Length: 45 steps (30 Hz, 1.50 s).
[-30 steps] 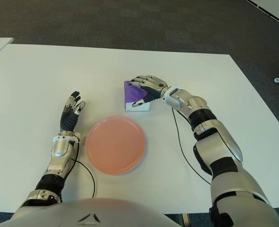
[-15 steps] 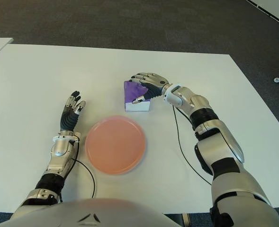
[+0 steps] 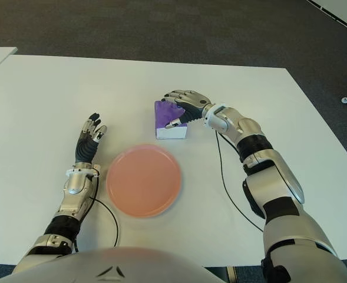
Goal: Put the tissue paper into the plate.
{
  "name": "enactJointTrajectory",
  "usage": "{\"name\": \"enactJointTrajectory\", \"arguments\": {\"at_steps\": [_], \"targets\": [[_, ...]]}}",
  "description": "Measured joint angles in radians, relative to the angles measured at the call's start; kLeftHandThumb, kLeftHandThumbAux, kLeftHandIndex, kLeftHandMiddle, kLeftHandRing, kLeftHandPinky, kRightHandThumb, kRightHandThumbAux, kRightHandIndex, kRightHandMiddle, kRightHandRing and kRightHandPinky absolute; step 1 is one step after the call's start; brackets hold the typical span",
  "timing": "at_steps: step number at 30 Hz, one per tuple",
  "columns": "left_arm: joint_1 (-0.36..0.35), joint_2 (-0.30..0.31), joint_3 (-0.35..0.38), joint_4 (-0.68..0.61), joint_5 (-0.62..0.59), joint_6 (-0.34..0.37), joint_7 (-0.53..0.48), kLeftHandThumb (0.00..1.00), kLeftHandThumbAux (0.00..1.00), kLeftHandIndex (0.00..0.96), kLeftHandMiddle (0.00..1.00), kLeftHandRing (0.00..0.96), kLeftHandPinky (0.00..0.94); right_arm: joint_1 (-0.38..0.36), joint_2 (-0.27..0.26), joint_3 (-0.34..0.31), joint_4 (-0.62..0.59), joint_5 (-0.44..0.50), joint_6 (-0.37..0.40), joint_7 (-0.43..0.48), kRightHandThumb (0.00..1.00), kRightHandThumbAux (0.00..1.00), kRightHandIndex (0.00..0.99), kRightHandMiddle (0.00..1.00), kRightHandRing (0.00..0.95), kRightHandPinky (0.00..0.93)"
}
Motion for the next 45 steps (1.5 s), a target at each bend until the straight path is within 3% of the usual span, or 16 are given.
{"name": "enactJointTrajectory", "arguments": {"at_steps": [6, 22, 33, 45], "targets": [[0.002, 0.001, -0.001, -0.003, 0.005, 0.004, 0.000, 0.000, 0.448, 0.000, 0.000, 0.000, 0.000, -0.001, 0.015, 0.003, 0.026, -0.001, 0.003, -0.018, 0.295, 0.255, 0.000, 0.000, 0.000, 0.000], [0.013, 0.000, -0.003, -0.015, 0.016, 0.008, 0.007, 0.000, 0.454, 0.000, 0.000, 0.000, 0.000, -0.022, 0.119, 0.073, 0.196, -0.054, 0.028, -0.137, 0.268, 0.261, 0.000, 0.000, 0.000, 0.000], [0.017, -0.004, -0.007, -0.019, 0.016, 0.008, 0.015, 0.000, 0.453, 0.000, 0.000, 0.000, 0.000, -0.072, 0.147, 0.143, 0.278, -0.119, 0.093, -0.235, 0.278, 0.281, 0.000, 0.000, 0.000, 0.000], [0.021, -0.008, -0.009, -0.022, 0.017, 0.007, 0.018, 0.000, 0.449, 0.000, 0.000, 0.000, 0.000, -0.088, 0.163, 0.186, 0.320, -0.133, 0.121, -0.262, 0.291, 0.285, 0.000, 0.000, 0.000, 0.000]]}}
